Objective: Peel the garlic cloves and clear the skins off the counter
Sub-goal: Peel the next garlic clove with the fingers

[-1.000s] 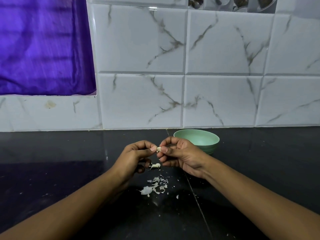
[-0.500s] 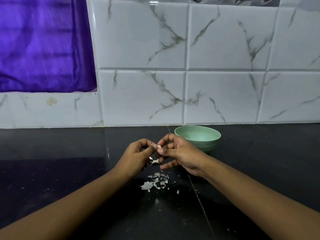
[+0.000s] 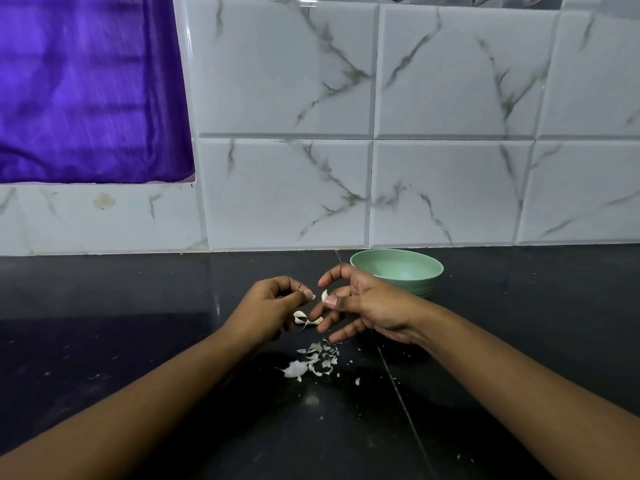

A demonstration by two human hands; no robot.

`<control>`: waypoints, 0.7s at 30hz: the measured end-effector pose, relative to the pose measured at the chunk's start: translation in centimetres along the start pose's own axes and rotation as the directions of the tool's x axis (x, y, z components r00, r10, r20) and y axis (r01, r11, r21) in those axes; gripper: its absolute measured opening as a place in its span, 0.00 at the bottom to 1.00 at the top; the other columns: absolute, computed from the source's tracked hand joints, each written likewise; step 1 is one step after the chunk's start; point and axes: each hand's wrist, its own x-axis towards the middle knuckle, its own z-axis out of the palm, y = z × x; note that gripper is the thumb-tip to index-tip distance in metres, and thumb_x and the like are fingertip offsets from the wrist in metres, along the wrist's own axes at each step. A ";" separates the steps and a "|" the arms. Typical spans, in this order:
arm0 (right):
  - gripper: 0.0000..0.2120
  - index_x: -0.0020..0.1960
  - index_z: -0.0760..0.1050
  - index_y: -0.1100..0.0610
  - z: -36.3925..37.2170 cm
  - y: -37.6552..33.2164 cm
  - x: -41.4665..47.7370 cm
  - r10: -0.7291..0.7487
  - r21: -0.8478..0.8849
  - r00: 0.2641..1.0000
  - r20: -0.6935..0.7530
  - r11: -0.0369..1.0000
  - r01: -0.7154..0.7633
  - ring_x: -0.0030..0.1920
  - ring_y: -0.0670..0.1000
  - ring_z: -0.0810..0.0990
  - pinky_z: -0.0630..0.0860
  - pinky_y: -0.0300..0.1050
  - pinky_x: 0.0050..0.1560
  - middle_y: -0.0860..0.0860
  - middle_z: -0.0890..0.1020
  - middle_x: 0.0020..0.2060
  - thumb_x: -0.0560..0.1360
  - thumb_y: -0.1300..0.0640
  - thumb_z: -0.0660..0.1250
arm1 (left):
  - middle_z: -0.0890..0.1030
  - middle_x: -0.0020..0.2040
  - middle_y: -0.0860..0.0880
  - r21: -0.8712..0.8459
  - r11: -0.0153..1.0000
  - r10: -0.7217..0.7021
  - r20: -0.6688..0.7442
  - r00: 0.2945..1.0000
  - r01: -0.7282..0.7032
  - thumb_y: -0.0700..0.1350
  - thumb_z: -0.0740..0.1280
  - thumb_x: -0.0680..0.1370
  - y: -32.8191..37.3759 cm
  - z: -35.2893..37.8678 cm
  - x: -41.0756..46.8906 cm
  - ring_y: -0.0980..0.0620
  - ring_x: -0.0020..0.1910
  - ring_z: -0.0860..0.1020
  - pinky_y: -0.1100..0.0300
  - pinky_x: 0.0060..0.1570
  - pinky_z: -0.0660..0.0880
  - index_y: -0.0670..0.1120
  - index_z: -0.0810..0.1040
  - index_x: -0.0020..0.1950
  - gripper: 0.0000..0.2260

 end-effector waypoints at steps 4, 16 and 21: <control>0.07 0.56 0.66 0.58 -0.6 -0.1 -0.2 0.056 -0.078 0.998 0.023 0.995 -0.054 0.37 0.50 0.83 0.81 0.45 0.36 0.56 0.83 0.42 0.79 0.65 0.60 | 0.83 0.38 0.47 0.165 0.986 -0.064 0.213 0.975 0.028 0.41 0.71 0.74 1.2 -2.0 -0.4 0.56 0.25 0.73 0.67 0.22 0.62 0.46 0.84 0.44 0.02; 0.04 0.51 0.70 0.59 -1.2 -0.4 -0.5 0.134 -0.166 0.988 0.083 0.979 -0.119 0.36 0.48 0.83 0.81 0.43 0.35 0.55 0.82 0.41 0.79 0.67 0.60 | 0.82 0.29 0.50 0.473 0.843 0.091 0.343 0.935 -0.255 0.44 0.78 0.67 2.7 -2.5 -1.0 0.55 0.28 0.79 0.67 0.30 0.72 0.46 0.83 0.35 0.05; 0.04 0.51 0.71 0.59 -1.2 -0.7 -0.6 0.144 -0.120 0.984 0.105 0.984 -0.131 0.36 0.48 0.82 0.81 0.44 0.37 0.55 0.81 0.41 0.79 0.66 0.60 | 0.79 0.27 0.51 0.480 0.822 0.183 0.287 0.940 -0.306 0.51 0.79 0.64 2.7 -2.7 -0.9 0.54 0.25 0.77 0.67 0.29 0.70 0.44 0.80 0.33 0.13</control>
